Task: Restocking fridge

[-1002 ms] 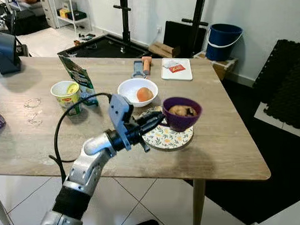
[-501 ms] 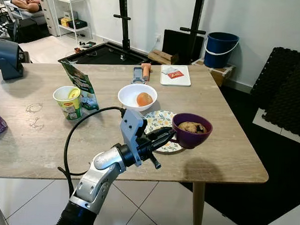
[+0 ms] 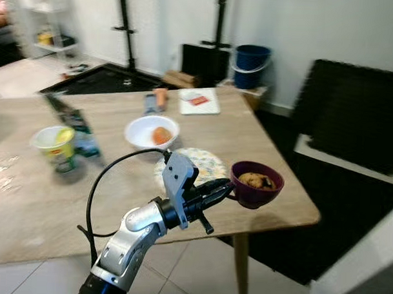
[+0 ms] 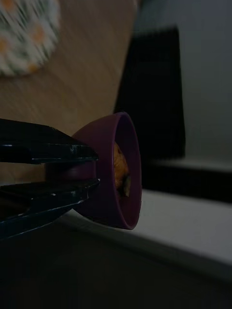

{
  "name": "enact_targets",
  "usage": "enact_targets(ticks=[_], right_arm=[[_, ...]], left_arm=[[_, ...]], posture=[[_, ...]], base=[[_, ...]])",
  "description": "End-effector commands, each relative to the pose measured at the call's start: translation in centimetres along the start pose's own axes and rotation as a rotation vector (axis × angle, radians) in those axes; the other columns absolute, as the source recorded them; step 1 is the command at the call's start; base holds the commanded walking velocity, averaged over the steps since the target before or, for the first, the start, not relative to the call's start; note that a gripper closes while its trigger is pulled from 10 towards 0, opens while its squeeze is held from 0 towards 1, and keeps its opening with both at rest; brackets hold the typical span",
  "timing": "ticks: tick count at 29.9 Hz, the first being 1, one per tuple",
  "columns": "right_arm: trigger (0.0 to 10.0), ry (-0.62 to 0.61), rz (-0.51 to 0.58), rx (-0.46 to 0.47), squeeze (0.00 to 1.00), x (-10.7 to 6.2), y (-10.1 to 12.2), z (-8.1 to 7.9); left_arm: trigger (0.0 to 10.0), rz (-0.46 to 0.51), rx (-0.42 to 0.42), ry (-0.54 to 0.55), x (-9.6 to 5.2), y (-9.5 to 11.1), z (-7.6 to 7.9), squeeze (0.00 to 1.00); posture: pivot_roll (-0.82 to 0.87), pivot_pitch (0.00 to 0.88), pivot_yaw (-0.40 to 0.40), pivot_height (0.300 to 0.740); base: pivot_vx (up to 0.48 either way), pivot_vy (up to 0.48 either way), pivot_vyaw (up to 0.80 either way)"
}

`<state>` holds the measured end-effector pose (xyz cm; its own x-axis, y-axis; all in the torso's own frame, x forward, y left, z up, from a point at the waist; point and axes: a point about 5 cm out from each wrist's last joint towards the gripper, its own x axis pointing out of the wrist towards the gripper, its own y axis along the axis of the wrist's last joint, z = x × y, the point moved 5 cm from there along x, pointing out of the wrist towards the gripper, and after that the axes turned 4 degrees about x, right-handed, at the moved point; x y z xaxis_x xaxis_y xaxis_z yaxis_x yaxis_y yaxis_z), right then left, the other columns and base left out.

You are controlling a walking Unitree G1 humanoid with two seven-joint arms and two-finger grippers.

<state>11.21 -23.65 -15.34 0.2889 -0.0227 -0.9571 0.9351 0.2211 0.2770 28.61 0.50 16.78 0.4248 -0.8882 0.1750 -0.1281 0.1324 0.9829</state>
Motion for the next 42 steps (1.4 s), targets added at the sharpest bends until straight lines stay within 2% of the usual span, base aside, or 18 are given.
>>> enact_targets(ticks=[1,20,42], right_arm=[[10.0,0.005,-0.008,-0.009,0.00,0.02,-0.16,-0.15],[10.0,0.011,-0.009,-0.010,0.00,0.03,-0.03,-0.19],[10.0,0.022,-0.010,-0.012,0.00,0.06,-0.03,-0.45]], left_arm=[[10.0,0.005,0.026,-0.019,0.02,0.48,0.37,0.00],[10.0,-0.011,0.034,0.023,0.09,0.16,-0.13,0.00],[10.0,-0.033,0.043,0.023,0.18,-0.16,0.09,0.00]], posture=[[-0.04,0.038,0.020,0.740],[-0.04,0.034,0.017,0.740],[-0.04,0.038,0.016,0.740]], base=[[0.000,0.000,-0.76],[0.000,0.000,-0.76],[0.000,0.000,-0.76]])
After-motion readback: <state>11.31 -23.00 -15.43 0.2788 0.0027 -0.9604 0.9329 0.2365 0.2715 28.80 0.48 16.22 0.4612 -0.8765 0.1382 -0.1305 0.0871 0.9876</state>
